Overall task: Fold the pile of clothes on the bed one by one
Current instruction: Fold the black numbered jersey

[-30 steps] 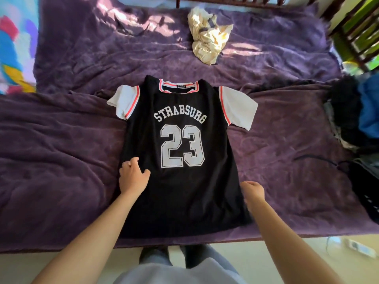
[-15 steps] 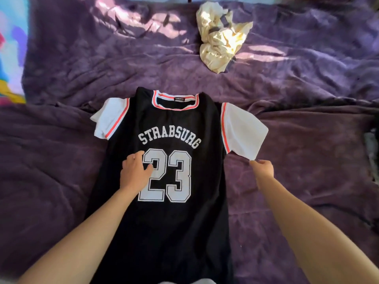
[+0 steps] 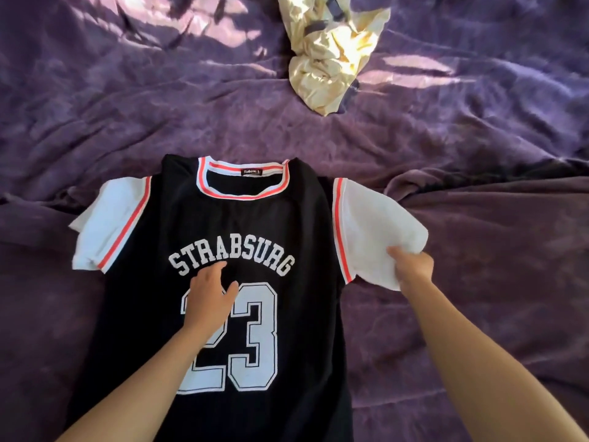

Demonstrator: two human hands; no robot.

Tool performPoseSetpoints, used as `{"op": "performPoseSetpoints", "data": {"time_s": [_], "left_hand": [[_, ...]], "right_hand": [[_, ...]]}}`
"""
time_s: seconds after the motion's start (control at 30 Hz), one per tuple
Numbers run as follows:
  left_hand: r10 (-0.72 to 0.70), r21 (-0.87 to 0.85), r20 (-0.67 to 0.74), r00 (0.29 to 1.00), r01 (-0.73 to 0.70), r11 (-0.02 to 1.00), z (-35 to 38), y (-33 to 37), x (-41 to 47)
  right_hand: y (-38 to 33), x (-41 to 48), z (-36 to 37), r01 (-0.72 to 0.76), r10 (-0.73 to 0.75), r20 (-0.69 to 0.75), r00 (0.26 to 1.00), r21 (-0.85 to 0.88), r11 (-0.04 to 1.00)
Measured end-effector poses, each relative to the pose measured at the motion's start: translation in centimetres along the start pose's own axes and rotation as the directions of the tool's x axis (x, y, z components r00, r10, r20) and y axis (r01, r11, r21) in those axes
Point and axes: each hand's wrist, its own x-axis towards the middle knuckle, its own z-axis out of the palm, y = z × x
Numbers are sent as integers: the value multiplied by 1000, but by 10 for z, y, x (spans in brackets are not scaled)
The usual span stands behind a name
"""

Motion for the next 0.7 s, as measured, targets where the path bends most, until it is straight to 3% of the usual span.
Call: {"op": "performPoseSetpoints", "data": {"time_s": [0.1,0.17,0.27,0.33,0.4,0.47,0.53,0.63,0.7], "left_hand": [[-1,-12,4,1000,1,1000,0,1,1],[10,-26,7,1000,-10,1000,-1,0,-2],[-1,-37,32,999,2,999,-3,-2,-11],[-10,-39,50,999,12,999,-5,-2,-18],[-14,-50,64,998,17,999,-8,-4,-25],[-5,-68,62,998,9,998,-14,-9,-29],[-7,-85,51,999,11,996,-23,-18,-30],[-40,-154,37,999,45,987,-38,-38,-26],[-90,-216,-41,995,80,973,-51,-53,-19]], "right_hand": [[-12,9,-33,95,-75,-225,972,81,992],[-16,11,-61,98,-70,-284,956,84,992],[-20,0,-80,95,-106,-163,981,-73,993],[-33,-17,-73,216,-244,-144,959,-185,959],[-49,-44,-56,345,-411,-106,905,-381,858],[-57,-75,-30,463,-525,15,851,-492,737],[-55,-108,4,607,-568,243,787,-472,639],[-33,-149,51,755,-459,642,614,-310,578],[-10,-159,69,765,-373,722,583,-332,552]]}}
